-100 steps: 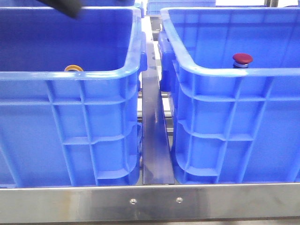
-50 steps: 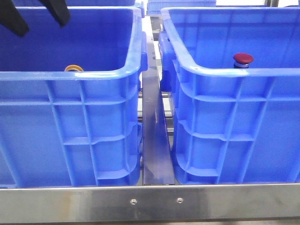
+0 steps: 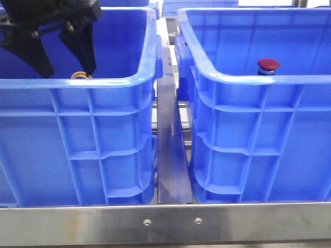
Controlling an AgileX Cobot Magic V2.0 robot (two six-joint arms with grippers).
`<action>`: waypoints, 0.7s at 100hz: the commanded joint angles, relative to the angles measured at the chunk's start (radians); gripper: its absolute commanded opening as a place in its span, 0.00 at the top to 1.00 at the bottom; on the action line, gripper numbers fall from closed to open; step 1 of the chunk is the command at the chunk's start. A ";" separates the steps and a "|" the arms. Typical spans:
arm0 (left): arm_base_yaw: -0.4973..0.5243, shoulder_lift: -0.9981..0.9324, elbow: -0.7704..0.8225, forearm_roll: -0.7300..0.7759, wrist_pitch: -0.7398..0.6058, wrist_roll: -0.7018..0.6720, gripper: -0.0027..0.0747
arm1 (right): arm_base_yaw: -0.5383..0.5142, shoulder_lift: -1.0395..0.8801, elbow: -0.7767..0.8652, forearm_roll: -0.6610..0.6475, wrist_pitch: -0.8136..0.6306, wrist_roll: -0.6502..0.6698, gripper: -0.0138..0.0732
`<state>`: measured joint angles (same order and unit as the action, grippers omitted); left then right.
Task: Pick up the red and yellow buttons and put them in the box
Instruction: 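Reach the left gripper into the button bin and grasp a yellow button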
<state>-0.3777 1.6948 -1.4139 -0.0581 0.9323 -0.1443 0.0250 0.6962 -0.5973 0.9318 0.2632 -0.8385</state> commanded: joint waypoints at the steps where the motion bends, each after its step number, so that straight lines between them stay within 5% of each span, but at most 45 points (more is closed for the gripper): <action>1: 0.003 -0.010 -0.046 0.017 -0.048 -0.019 0.32 | -0.005 -0.004 -0.025 0.014 -0.051 -0.008 0.28; 70: 0.012 0.103 -0.048 0.066 -0.178 -0.046 0.38 | -0.005 -0.004 -0.025 0.014 -0.050 -0.008 0.28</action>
<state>-0.3685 1.8473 -1.4299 0.0093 0.8051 -0.1760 0.0250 0.6962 -0.5973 0.9318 0.2632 -0.8385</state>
